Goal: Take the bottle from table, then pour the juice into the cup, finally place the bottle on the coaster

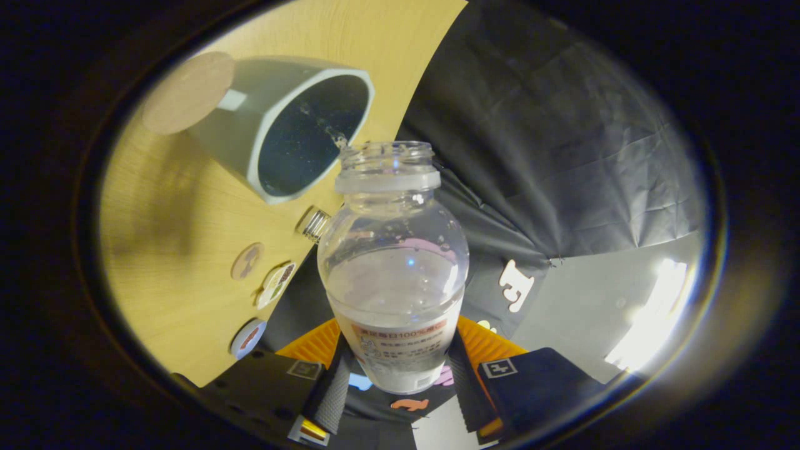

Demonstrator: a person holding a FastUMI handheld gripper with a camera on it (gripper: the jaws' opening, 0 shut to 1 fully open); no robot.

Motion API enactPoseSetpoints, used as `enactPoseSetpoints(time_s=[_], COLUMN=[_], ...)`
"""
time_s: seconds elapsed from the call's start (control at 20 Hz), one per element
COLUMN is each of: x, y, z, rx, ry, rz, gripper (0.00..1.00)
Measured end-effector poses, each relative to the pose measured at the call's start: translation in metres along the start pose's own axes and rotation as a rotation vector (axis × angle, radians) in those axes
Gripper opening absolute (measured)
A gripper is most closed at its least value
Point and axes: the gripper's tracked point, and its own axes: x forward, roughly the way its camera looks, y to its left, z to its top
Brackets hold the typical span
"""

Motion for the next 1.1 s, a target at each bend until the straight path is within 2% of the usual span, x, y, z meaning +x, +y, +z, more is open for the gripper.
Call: enactPoseSetpoints(time_s=[0.2, 0.35, 0.6, 0.8, 0.95, 1.1], x=[-0.004, -0.006, -0.016, -0.024, -0.011, 0.008], y=[-0.001, 0.011, 0.034, 0.058, 0.067, 0.075], z=[-0.006, -0.016, -0.034, -0.038, -0.051, -0.063], rx=[0.023, 0.163, 0.549, 0.927, 1.151, 1.360], ry=[0.008, 0.049, 0.188, 0.297, 0.376, 0.432], rz=[0.013, 0.086, 0.241, 0.382, 0.442, 0.464], gripper=[0.77, 0.77, 0.77, 0.77, 0.77, 0.78])
